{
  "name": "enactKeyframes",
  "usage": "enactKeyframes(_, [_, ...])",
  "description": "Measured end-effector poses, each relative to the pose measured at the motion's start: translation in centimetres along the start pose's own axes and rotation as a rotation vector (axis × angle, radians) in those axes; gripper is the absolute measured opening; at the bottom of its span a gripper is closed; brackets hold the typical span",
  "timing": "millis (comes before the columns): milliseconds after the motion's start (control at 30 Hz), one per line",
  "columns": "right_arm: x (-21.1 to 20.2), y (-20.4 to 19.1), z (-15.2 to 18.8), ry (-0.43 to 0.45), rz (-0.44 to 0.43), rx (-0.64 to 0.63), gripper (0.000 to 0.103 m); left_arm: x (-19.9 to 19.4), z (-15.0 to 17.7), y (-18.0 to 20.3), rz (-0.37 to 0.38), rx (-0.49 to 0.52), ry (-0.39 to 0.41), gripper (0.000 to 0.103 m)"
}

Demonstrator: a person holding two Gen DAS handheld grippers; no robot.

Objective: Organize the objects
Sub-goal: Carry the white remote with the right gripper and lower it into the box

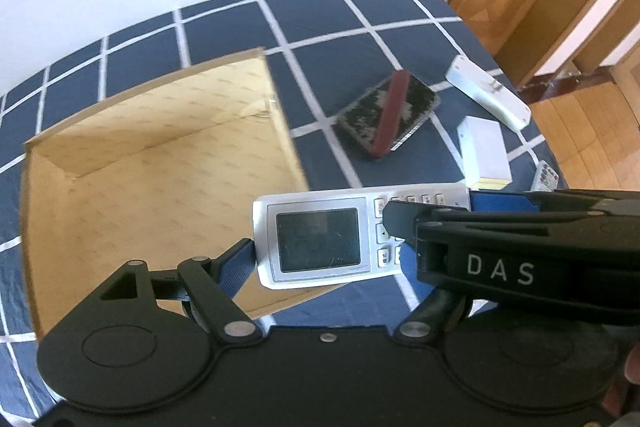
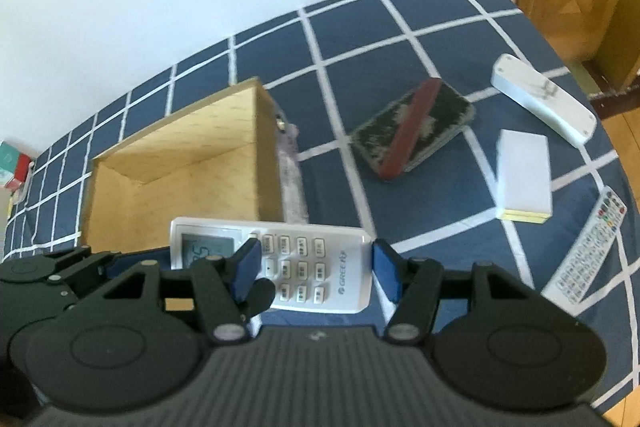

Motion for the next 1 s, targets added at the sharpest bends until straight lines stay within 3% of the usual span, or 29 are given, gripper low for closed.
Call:
enactKeyframes(533, [2.6,-9.7,-2.1,-0.009,-0.048,-0.126,0.060,-2.5,-0.1,-9.5,-0.033,-0.119,0.042,0.078])
enactKeyframes(1000, [8.6,-14.9,-6.7,-0.069,-0.065,-0.202,0.060,0.3,-3.8,-16.4,-0.041,-0.215,0.019,0.078])
Point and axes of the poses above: each gripper's, at about its wrist camera, not at the fingertips, and x roughly the way its jaws point, y to its right, z to its underside, the point moved 1 cm from there along x, roughly the way its jaws point, and after that the axes turned 15 degrees about -x, right-handed, at the moved point
